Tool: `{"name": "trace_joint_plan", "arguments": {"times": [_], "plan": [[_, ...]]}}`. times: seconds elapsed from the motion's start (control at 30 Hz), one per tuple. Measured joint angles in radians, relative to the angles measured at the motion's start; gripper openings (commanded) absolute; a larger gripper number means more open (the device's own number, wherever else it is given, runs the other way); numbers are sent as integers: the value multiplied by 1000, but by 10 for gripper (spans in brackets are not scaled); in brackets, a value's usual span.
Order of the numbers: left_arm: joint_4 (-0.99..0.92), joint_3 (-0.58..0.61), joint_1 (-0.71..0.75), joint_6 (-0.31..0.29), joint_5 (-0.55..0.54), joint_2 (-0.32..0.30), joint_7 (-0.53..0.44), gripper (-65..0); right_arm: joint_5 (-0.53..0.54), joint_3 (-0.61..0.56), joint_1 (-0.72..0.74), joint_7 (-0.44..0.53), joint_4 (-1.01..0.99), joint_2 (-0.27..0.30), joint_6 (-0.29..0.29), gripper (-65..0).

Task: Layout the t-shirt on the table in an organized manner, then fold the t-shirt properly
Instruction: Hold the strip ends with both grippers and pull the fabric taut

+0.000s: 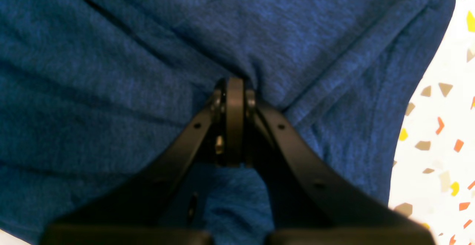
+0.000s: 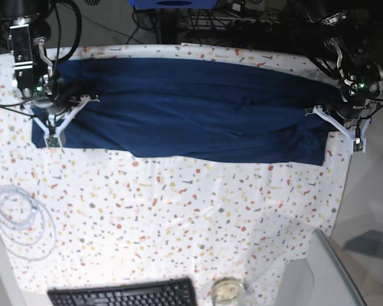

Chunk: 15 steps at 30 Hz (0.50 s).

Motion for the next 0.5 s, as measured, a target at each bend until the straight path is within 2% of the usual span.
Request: {"name": "trace_joint_plan", "arguments": {"times": [0.23,0.4,0.5], "plan": [[-14,-8,3,-7,5,15,-75,-650,0,0,0,0,0,0,0,-648],[-42,-9,6,-7,5,27,-94,-650,0,0,0,0,0,0,0,-648],[-34,-82,-4,8,-13,42,-102,-650,0,-1,0,0,0,0,0,-648]]}}
